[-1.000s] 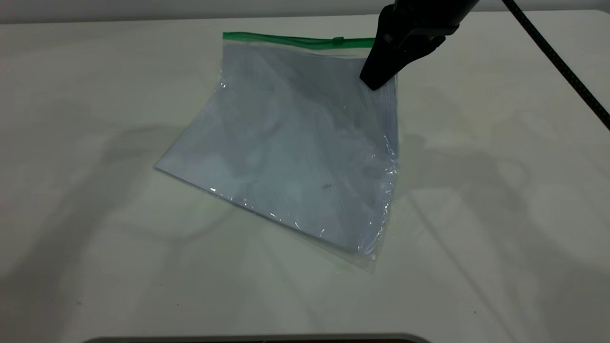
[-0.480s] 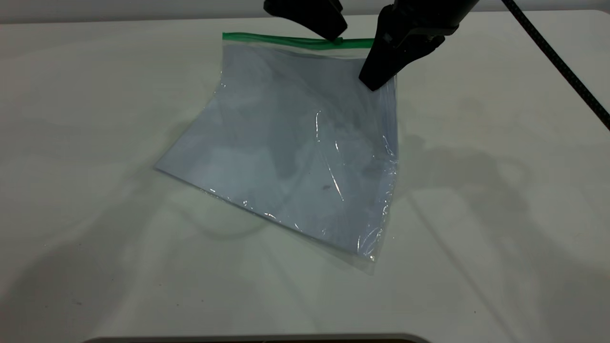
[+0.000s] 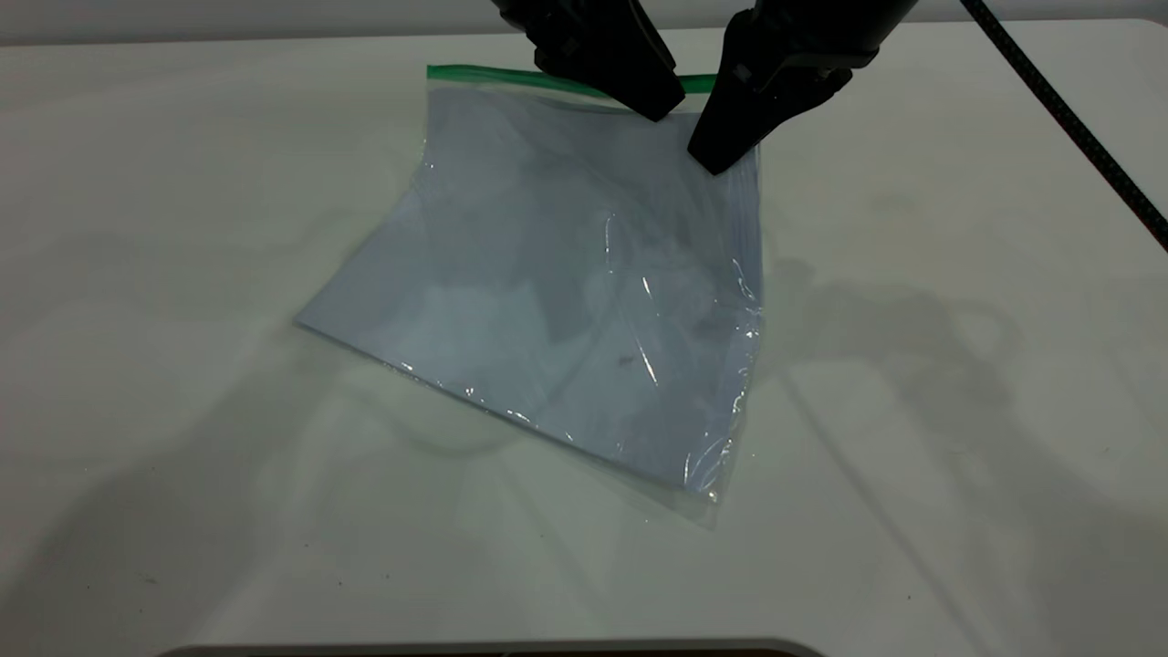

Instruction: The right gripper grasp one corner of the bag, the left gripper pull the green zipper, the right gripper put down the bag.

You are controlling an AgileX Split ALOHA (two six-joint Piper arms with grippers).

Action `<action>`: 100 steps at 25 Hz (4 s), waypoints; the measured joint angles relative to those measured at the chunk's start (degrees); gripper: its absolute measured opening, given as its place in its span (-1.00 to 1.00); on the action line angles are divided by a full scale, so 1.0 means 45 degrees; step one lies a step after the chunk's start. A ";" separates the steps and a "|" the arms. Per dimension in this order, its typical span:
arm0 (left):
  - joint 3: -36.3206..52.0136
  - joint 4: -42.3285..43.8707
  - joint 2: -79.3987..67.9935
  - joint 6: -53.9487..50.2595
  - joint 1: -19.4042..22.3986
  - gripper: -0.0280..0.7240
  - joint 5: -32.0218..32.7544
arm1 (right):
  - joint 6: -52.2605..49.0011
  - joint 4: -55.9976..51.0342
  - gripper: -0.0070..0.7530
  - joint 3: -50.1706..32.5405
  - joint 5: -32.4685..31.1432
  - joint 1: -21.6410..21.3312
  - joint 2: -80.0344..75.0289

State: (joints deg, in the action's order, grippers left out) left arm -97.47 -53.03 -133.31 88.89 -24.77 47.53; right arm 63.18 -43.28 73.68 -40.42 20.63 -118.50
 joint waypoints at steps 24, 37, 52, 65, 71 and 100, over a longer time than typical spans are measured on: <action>-0.0010 -0.0621 0.0000 0.0011 -0.0146 -0.77 -0.1134 | 0.0090 0.0340 -0.89 0.0003 -0.0017 -0.1097 0.0479; -0.0010 -0.0630 0.0000 -0.0001 0.0635 -0.77 -0.1087 | 0.0367 -0.0034 -0.89 0.0053 0.0008 -0.1529 0.0596; 0.0004 0.0978 0.0000 -0.1339 0.2676 -0.76 -0.0401 | 0.0548 -0.0341 -0.89 0.0076 0.0154 -0.1540 0.0601; 0.0106 0.1825 0.0000 -0.1700 0.4648 -0.76 -0.0347 | 0.0536 0.0090 -0.89 0.0076 0.0169 -0.1580 0.0601; 0.0106 0.1964 0.0000 -0.2302 0.4961 -0.75 -0.0221 | 0.0549 0.0088 -0.89 0.0076 0.0155 -0.1595 0.0601; 0.0106 0.5447 1.3652 -1.2029 0.4638 0.55 0.4295 | -0.6606 0.3570 0.40 0.0036 -0.5044 -0.1575 0.7070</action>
State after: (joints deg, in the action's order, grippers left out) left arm -96.99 -28.52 -71.88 34.76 -3.91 66.86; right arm 33.46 -27.22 73.84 -63.12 13.54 -86.69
